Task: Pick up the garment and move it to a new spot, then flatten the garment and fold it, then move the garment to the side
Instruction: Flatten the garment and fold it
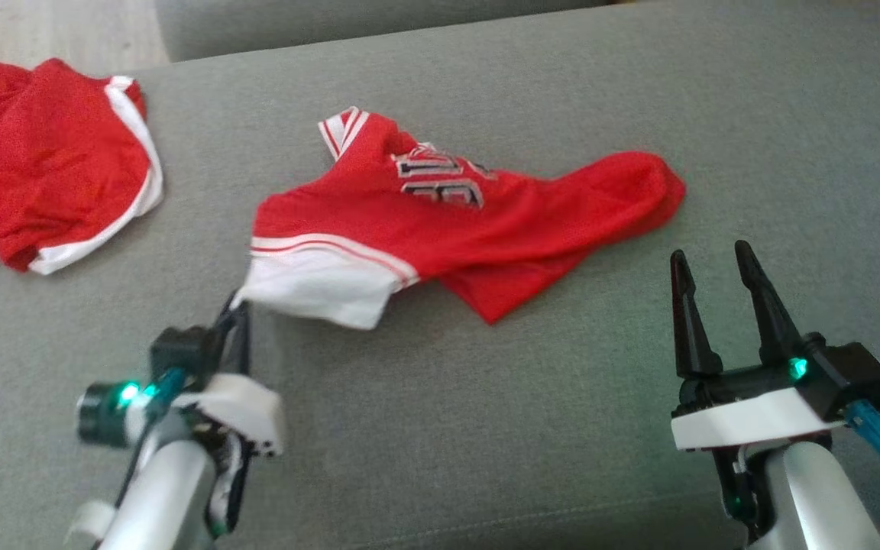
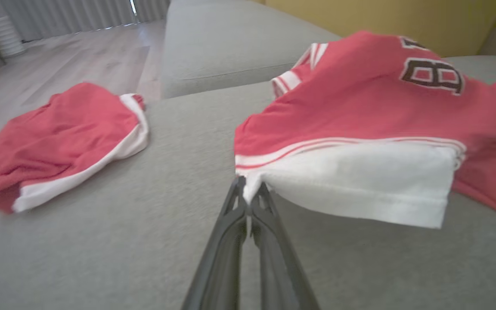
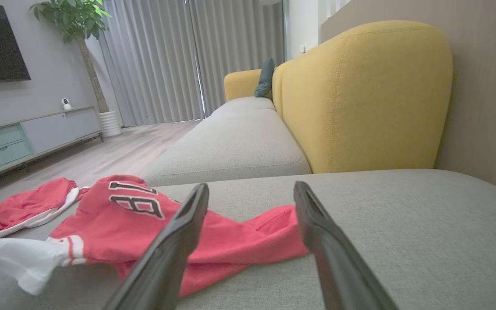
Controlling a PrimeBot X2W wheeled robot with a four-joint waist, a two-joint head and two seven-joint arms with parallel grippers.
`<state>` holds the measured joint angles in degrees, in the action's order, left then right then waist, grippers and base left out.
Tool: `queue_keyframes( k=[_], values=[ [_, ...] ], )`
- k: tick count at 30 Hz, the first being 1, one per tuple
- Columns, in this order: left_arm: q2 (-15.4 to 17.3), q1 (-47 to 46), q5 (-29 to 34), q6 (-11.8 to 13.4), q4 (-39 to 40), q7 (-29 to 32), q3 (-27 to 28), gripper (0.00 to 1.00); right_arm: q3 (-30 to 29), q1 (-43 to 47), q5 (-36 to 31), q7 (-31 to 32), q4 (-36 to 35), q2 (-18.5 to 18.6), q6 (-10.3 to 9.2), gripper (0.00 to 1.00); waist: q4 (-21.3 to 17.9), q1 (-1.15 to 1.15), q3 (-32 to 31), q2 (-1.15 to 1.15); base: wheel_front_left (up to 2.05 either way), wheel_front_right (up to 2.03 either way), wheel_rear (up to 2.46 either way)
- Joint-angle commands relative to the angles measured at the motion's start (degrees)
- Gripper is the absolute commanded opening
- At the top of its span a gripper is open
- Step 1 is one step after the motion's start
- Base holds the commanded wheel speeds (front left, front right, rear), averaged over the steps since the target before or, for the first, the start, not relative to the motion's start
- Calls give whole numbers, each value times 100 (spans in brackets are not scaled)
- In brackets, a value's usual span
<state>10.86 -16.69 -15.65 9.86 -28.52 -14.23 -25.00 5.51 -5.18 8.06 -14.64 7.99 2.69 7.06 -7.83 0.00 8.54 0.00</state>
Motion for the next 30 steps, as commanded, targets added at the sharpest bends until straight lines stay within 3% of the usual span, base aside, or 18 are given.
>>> queue_keyframes(
  k=[1, 11, 20, 21, 22, 23, 30],
  values=[
    [242, -5, -76, 114, 227, -73, 341, 0, 123, -47, -44, -36, -134, 19, 43, 100, 108, 0, -51, 0, 0, 0, 0],
    [532, 462, -352, 428, 108, -75, 926, 0, 123, -75, -122, -36, 103, 19, 43, 100, 205, 0, -5, 0, 0, 0, 0],
    [472, 696, -435, 436, -79, -76, 1107, 0, 53, -104, -157, -36, 274, 19, 43, 100, 238, 0, -44, 0, 0, 0, 0],
    [438, 709, -435, 402, -60, -76, 1107, 28, 43, -109, -169, -36, 307, 19, 43, 100, 250, 0, -62, 0, 0, 0, 0],
    [389, 723, -426, 374, -23, -76, 1104, 81, 32, -117, -181, -36, 344, 19, 43, 100, 265, 0, -85, 0, 0, 0, 0],
    [331, 741, -420, 346, 22, -76, 1103, 100, 20, -126, -196, -36, 385, 19, 43, 100, 282, 0, -113, 0, 0, 0, 0],
    [5, 877, -276, 178, 534, -76, 1194, 100, -65, -171, -275, -36, 606, 19, 43, 100, 420, 0, -317, 0, 0, 0, 0]
  ],
)
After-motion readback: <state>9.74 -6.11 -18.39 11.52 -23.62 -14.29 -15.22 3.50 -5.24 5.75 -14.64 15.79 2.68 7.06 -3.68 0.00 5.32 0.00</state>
